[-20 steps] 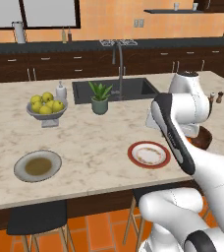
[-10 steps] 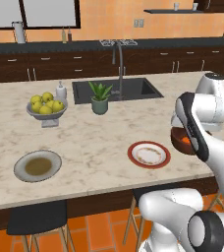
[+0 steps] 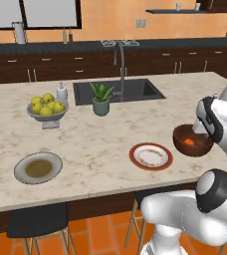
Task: Pick the chicken drumstick and squash from their plates and place them in the bowl. Then put the bowl in the fridge.
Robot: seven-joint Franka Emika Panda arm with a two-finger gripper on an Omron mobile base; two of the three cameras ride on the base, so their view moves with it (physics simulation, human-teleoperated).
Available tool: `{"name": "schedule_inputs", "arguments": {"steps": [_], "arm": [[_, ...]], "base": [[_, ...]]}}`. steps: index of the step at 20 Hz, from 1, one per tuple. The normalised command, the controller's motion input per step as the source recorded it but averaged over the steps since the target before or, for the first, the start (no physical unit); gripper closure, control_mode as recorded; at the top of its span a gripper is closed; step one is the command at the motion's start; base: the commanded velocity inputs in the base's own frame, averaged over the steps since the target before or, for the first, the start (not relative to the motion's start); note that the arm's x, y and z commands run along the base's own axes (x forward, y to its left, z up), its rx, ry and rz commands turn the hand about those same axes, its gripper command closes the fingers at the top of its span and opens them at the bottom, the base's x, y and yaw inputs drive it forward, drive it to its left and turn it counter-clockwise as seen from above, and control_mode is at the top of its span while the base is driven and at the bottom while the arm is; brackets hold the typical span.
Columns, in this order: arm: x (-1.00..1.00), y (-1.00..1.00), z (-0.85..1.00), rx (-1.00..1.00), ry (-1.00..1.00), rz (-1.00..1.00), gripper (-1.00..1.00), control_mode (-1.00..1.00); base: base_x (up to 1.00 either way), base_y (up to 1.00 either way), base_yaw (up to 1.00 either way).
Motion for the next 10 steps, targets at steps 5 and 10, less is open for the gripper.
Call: {"name": "schedule_inputs", "arguments": {"steps": [5, 10], "arm": [[0.47, -0.88, -0.45, 0.0, -0.05, 0.25, 1.0, -1.0], [0.99, -0.34, -0.15, 0.0, 0.07, 0.1, 1.0, -1.0]], "base": [[0.0, 0.0, 0.0], [0.0, 0.0, 0.0]]}}
